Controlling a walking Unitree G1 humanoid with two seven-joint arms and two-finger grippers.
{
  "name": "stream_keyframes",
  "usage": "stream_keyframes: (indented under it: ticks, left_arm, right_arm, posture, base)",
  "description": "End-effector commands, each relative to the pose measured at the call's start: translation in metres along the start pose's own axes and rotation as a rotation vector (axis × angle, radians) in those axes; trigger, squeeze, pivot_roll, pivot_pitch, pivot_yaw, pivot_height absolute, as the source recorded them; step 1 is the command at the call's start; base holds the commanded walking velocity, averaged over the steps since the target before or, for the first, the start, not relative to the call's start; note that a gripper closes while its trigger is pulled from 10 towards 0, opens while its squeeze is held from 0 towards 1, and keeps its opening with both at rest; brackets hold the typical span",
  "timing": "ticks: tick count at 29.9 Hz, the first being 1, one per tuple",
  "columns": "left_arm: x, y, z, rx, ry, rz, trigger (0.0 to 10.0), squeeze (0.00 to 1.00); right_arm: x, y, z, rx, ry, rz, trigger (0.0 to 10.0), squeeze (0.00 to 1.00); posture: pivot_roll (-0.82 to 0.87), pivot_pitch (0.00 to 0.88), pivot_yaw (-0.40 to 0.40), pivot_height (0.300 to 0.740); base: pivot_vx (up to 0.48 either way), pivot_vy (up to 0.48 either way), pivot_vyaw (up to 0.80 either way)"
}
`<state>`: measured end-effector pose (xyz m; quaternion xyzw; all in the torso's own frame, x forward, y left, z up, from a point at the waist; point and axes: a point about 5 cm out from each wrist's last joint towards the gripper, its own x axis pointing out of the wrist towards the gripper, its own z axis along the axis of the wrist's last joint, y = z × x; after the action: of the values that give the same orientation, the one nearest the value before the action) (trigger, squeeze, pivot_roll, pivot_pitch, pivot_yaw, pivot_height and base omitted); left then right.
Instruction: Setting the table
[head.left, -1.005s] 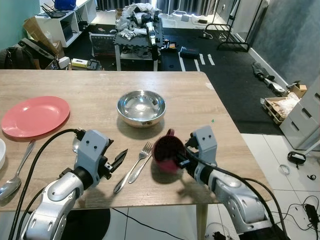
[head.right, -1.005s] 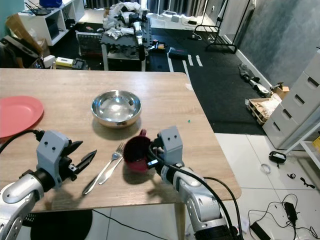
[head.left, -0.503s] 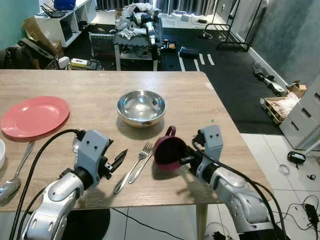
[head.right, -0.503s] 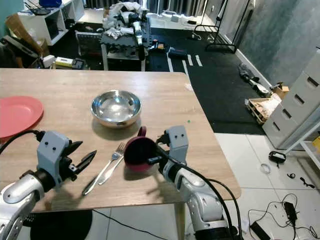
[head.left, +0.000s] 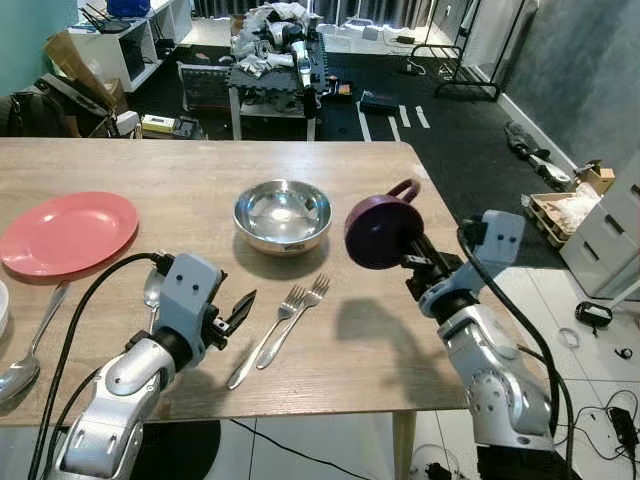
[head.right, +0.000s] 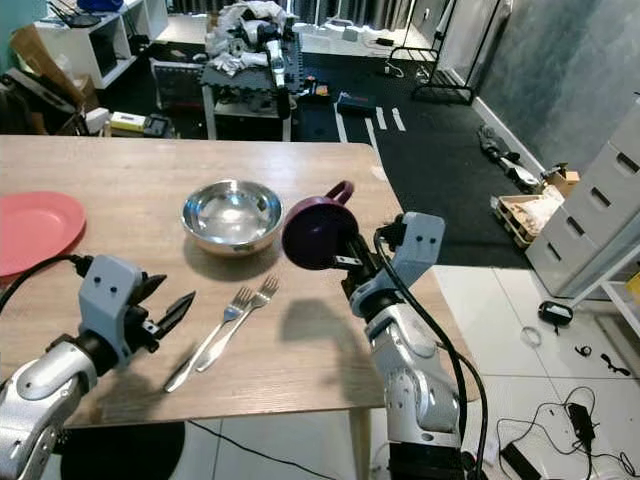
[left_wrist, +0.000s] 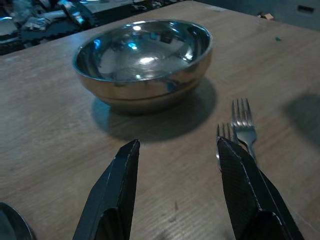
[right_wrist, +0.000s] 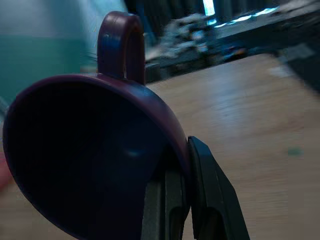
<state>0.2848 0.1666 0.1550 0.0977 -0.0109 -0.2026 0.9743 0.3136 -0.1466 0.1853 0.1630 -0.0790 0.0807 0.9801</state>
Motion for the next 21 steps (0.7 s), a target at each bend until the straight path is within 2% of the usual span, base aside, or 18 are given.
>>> stream_keyframes:
  ticks: [1, 2, 3, 6, 8, 11, 13, 17, 19, 21]
  left_arm:
    - [0.000, 0.001, -0.006, -0.005, 0.024, 0.022, 10.0, 0.00]
    - [-0.001, 0.000, -0.007, -0.006, 0.024, 0.024, 10.0, 0.00]
    - [-0.001, 0.000, -0.007, -0.006, 0.024, 0.024, 10.0, 0.00]
    - [-0.004, 0.000, -0.007, -0.012, 0.019, 0.033, 10.0, 0.00]
    - [-0.010, 0.003, -0.006, -0.014, 0.014, 0.060, 10.0, 0.00]
    - [-0.015, 0.004, -0.006, -0.012, 0.014, 0.078, 10.0, 0.00]
    - [-0.021, 0.004, -0.006, 0.008, 0.011, 0.094, 10.0, 0.00]
    - [-0.017, 0.004, -0.005, 0.002, 0.001, 0.106, 10.0, 0.00]
    - [-0.011, 0.003, -0.002, -0.006, -0.016, 0.112, 10.0, 0.00]
    - [-0.009, 0.002, -0.001, -0.014, -0.021, 0.110, 10.0, 0.00]
  right_arm:
    - [-0.007, -0.012, -0.016, -0.069, 0.044, -0.089, 10.0, 0.00]
    - [-0.011, -0.020, -0.021, -0.090, 0.049, -0.138, 10.0, 0.00]
    - [-0.011, -0.020, -0.021, -0.090, 0.049, -0.138, 10.0, 0.00]
    - [-0.020, -0.039, -0.026, -0.112, 0.041, -0.220, 10.0, 0.00]
    - [-0.029, -0.052, -0.019, -0.161, 0.009, -0.264, 10.0, 0.00]
    - [-0.034, -0.058, -0.014, -0.191, -0.015, -0.287, 10.0, 0.00]
    - [-0.041, -0.069, -0.014, -0.246, -0.021, -0.336, 10.0, 0.00]
    - [-0.039, -0.067, -0.016, -0.241, -0.024, -0.319, 10.0, 0.00]
    - [-0.032, -0.055, -0.017, -0.277, -0.042, -0.242, 10.0, 0.00]
    - [-0.030, -0.051, -0.019, -0.286, -0.041, -0.215, 10.0, 0.00]
  posture:
    - [0.01, 0.007, 0.027, 0.740]
    - [0.01, 0.008, 0.028, 0.740]
    - [0.01, 0.008, 0.028, 0.740]
    - [0.01, 0.007, 0.029, 0.740]
    - [0.02, 0.004, 0.031, 0.740]
    - [0.02, 0.003, 0.032, 0.740]
    - [0.01, 0.001, 0.038, 0.740]
    - [0.01, 0.000, 0.038, 0.740]
    - [0.01, 0.000, 0.038, 0.740]
    - [0.01, 0.000, 0.038, 0.740]
  base:
    - [0.000, 0.000, 0.00]
    - [0.000, 0.000, 0.00]
    - [0.000, 0.000, 0.00]
    - [0.000, 0.000, 0.00]
    - [0.000, 0.000, 0.00]
    - [0.000, 0.000, 0.00]
    - [0.000, 0.000, 0.00]
    - [0.000, 0.000, 0.00]
    - [0.000, 0.000, 0.00]
    - [0.000, 0.000, 0.00]
